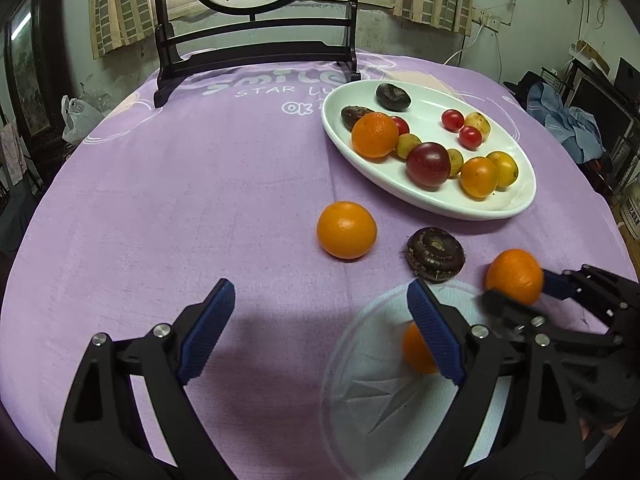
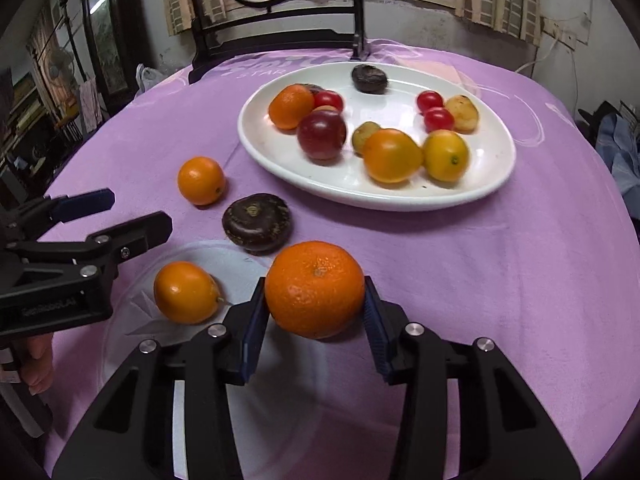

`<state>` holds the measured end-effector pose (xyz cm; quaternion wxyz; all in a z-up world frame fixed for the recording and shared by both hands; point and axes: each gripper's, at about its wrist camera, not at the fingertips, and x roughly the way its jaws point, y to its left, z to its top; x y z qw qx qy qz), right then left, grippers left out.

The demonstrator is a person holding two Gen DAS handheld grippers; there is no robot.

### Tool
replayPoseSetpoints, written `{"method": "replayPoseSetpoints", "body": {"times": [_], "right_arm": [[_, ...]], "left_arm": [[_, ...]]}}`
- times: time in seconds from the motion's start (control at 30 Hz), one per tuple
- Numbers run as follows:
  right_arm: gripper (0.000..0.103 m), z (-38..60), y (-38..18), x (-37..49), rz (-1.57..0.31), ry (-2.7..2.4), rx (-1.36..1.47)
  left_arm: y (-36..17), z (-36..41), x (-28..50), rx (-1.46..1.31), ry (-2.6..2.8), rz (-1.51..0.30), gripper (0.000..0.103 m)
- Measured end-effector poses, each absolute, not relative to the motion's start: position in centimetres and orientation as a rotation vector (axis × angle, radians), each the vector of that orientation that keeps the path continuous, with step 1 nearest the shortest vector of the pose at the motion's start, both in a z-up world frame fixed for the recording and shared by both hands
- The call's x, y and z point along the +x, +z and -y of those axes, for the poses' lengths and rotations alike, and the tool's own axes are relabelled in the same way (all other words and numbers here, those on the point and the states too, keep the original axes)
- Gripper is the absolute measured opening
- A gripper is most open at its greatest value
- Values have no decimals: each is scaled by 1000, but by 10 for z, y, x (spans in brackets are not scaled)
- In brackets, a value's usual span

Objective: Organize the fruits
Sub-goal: 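Grasp an orange with the left tool while the right tool grasps a large orange, then carry both oranges to the white plate and open both tools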

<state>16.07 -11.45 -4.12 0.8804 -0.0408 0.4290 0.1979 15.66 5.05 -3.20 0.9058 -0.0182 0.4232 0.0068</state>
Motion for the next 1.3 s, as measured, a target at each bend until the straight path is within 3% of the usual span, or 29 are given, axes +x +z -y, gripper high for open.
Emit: {"method": "replayPoseSetpoints", "body": {"times": [0.57, 0.63, 0.7, 0.83, 0.9, 1.3], "right_arm": [[45, 165, -31, 151, -866, 399, 31], [45, 166, -30, 152, -864, 397, 33], [45, 167, -30, 152, -863, 396, 38], [45, 167, -29, 152, -861, 395, 38], [45, 167, -29, 152, -862, 393, 36], [45, 167, -22, 148, -807, 393, 19]], "left_arm": [[-46, -8, 144, 56, -150, -863, 85], [-49, -4, 144, 64, -175, -874, 80], [-54, -1, 145, 54, -218, -904, 61], [-57, 6, 143, 71, -252, -903, 49], [-58, 9, 142, 80, -266, -903, 36], [-40, 6, 140, 59, -220, -875, 35]]}}
